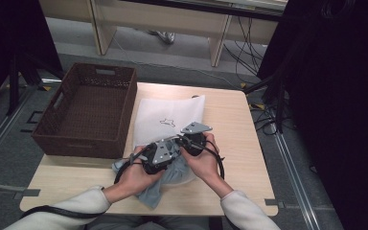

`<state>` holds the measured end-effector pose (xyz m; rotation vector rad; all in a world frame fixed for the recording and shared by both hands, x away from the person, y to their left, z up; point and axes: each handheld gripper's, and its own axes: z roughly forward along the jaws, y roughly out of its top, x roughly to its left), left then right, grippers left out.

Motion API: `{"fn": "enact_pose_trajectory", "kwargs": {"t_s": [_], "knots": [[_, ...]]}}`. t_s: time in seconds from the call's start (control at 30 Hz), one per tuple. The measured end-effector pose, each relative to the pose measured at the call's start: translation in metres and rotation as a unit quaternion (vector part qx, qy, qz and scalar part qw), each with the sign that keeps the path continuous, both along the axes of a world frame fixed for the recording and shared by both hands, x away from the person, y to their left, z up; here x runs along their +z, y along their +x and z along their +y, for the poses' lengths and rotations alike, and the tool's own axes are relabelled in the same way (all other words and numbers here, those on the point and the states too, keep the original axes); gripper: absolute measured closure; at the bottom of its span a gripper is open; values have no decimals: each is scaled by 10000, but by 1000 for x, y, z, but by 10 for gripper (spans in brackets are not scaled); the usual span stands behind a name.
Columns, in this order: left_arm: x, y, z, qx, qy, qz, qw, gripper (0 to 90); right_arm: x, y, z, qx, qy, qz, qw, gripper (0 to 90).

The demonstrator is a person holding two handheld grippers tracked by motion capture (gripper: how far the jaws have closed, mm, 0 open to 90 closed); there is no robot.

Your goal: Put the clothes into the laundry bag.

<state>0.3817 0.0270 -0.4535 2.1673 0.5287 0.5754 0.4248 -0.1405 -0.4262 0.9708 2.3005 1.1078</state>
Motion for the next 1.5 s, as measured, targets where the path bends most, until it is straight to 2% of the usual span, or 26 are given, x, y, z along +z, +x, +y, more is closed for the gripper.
{"fn": "enact_pose_trajectory", "kwargs": {"t_s": [0.07,0.3,0.33,0.4,0.5,0.57,0.6,0.63,0.73,0.8,0.83,0.93,0.97,1.0,1.03,1.07,1.1,1.17,1.2,1.23,1.27,1.3,1.33,1.4,1.47,1.5], "knots": [[-1,4,0,70,-69,21,9999,770,1,-1,1,61,-41,-32,10000,877],[-9,19,-1,306,59,-12,9995,769,0,-1,3,145,-42,-123,9998,877],[-11,21,-1,392,-36,-20,9992,769,0,-1,3,130,-50,-127,9998,877],[-9,21,1,395,23,-77,9992,769,0,-2,3,39,3,-26,10000,877],[-5,19,1,485,-113,-267,9984,773,0,-2,0,-16,14,-21,10000,877],[-3,20,3,500,-89,-310,9982,774,1,-1,0,-11,9,-34,10000,877],[-3,20,2,598,-233,-288,9975,774,1,-1,0,-3,0,-68,10000,877],[-3,21,3,599,-212,-307,9975,775,1,-2,0,-35,9,-4,10000,877],[-5,23,3,650,-152,-343,9972,774,0,-1,-1,50,-50,-53,10000,877],[-11,27,2,662,-75,-282,9974,766,-1,-3,0,9,-16,74,10000,877],[-15,30,2,659,-25,-216,9976,757,-1,-3,0,26,-26,62,10000,877],[-15,30,2,540,16,-194,9984,727,-1,-2,0,29,-4,14,10000,876],[-13,28,2,480,17,-257,9985,702,0,-2,0,-49,49,18,10000,877],[-9,25,2,386,-97,-270,9988,658,1,-1,-2,-2,21,31,10000,877],[-7,24,3,271,-128,-266,9992,570,1,1,-4,-1,40,31,10000,877],[-3,20,4,222,-259,-257,9991,539,1,1,-5,-25,34,69,10000,877],[0,15,6,258,-345,-263,9987,501,0,3,-5,11,55,-47,10000,877],[5,6,9,74,-335,-322,9989,448,1,3,-7,31,13,-31,10000,877],[5,1,9,39,-387,-234,9990,443,1,3,-7,-7,-1,-57,10000,877],[5,-2,10,-54,-246,-251,9994,437,2,2,-5,-93,90,89,9999,877],[2,-4,7,-153,-182,-238,9994,435,2,3,-5,-83,85,111,9999,877],[-1,-5,5,-209,-147,-219,9994,435,2,3,-5,-83,85,111,9999,877],[-6,-4,0,-297,-59,-179,9994,427,1,4,-4,-28,52,-23,10000,877],[-14,1,-8,-354,92,-217,9991,425,1,3,-3,-43,49,-16,10000,876],[-18,9,-13,-231,342,-348,9985,436,0,3,-3,-40,56,5,10000,877],[-19,11,-14,-168,364,-362,9985,444,0,3,-3,-48,61,9,10000,877]]}}
